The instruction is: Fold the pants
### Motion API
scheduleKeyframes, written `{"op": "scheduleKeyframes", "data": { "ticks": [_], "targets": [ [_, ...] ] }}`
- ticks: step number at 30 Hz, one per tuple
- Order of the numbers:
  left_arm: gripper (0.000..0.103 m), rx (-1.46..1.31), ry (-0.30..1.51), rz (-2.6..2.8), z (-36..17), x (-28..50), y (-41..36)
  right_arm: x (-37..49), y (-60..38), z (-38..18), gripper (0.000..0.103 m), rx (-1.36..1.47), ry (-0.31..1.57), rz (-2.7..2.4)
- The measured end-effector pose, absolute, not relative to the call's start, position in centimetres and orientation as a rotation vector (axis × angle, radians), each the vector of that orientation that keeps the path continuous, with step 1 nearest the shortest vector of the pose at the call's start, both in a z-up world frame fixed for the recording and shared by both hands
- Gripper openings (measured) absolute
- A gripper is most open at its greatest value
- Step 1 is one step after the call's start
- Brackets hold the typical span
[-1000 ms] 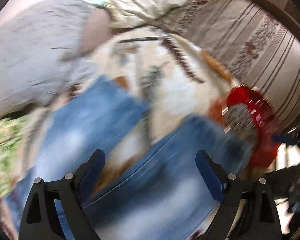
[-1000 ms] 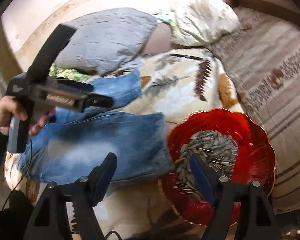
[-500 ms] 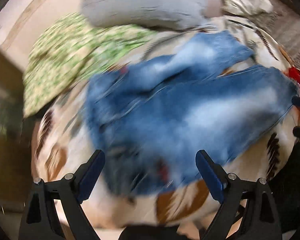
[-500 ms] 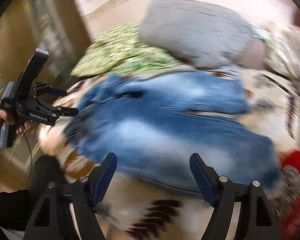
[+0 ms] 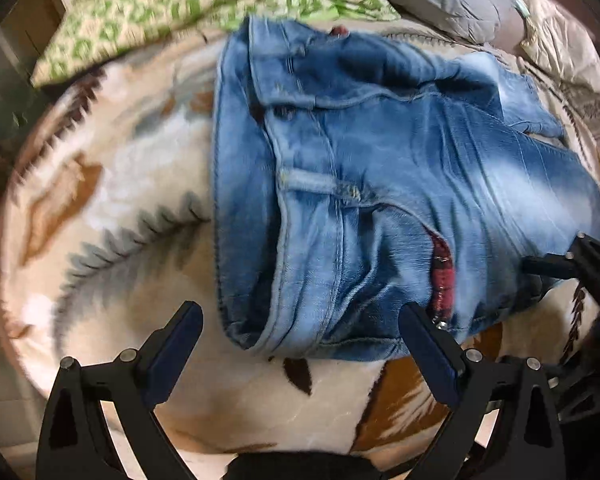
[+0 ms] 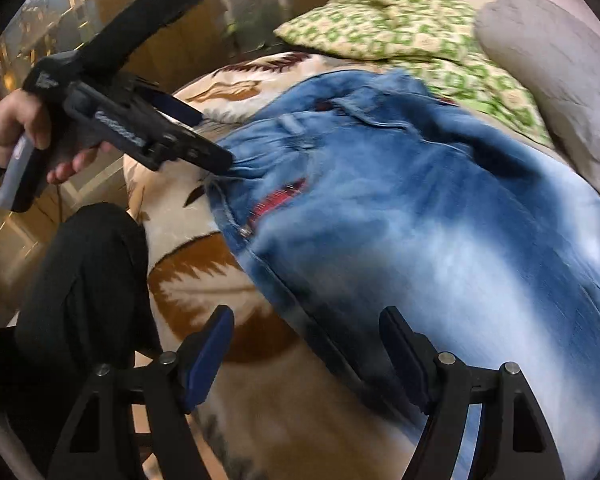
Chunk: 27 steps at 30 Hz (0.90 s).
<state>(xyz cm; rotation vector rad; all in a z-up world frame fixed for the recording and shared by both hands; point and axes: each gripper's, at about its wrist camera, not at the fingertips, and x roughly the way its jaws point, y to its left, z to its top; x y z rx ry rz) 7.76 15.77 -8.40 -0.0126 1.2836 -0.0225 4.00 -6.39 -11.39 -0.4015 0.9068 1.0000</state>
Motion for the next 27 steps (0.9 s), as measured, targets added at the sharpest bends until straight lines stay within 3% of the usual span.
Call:
{"op": "scheduleKeyframes", "data": {
  "ticks": [3, 5, 6, 7, 8, 10, 12, 18, 24, 26, 27],
  "targets": [
    [0.098, -0.034, 1.313, -0.041, -10.5, 8.4, 16.0, 4.2, -4.1, -12.4, 0.078, -0.468, 0.879, 1.0],
    [0.092, -0.036, 1.336, -0.046, -11.5, 8.7, 16.2, 4.9, -2.8, -13.4, 0.078, -0.502, 0.884, 0.981],
    [0.085, -0.025, 1.333, -0.042, -11.5, 8.6, 16.1, 5.2, -2.3, -13.8, 0.079, -0.516, 0.877, 0.964],
    [0.066, -0.021, 1.331, -0.044, -11.2, 8.6, 16.3, 5.4, -2.2, -13.8, 0.078, -0.501, 0.861, 0.963],
    [0.055, -0.027, 1.329, -0.047, -10.8, 8.6, 16.7, 5.6, -2.2, -13.7, 0.077, -0.482, 0.862, 0.958],
    [0.035, -0.106, 1.329, -0.108, -10.0, 8.5, 17.5, 6.3, -2.5, -13.4, 0.061, -0.43, 0.877, 0.943],
    [0.032, -0.109, 1.321, -0.116, -9.2, 8.1, 17.6, 6.5, -2.4, -13.0, 0.041, -0.386, 0.89, 0.96],
    [0.029, -0.114, 1.295, -0.092, -7.4, 6.5, 18.7, 3.8, -1.2, -12.0, 0.029, -0.418, 0.901, 1.036],
    [0.031, -0.11, 1.327, -0.021, -7.9, 5.3, 19.7, 1.6, -0.1, -10.9, 0.027, -0.398, 0.899, 1.12],
    [0.045, -0.049, 1.339, 0.003, -8.9, 6.2, 18.4, 1.8, 0.3, -11.6, 0.03, -0.408, 0.91, 1.083],
    [0.058, -0.017, 1.342, 0.025, -9.1, 6.5, 17.7, 2.0, 0.4, -11.8, 0.039, -0.413, 0.919, 1.073]
  ]
}}
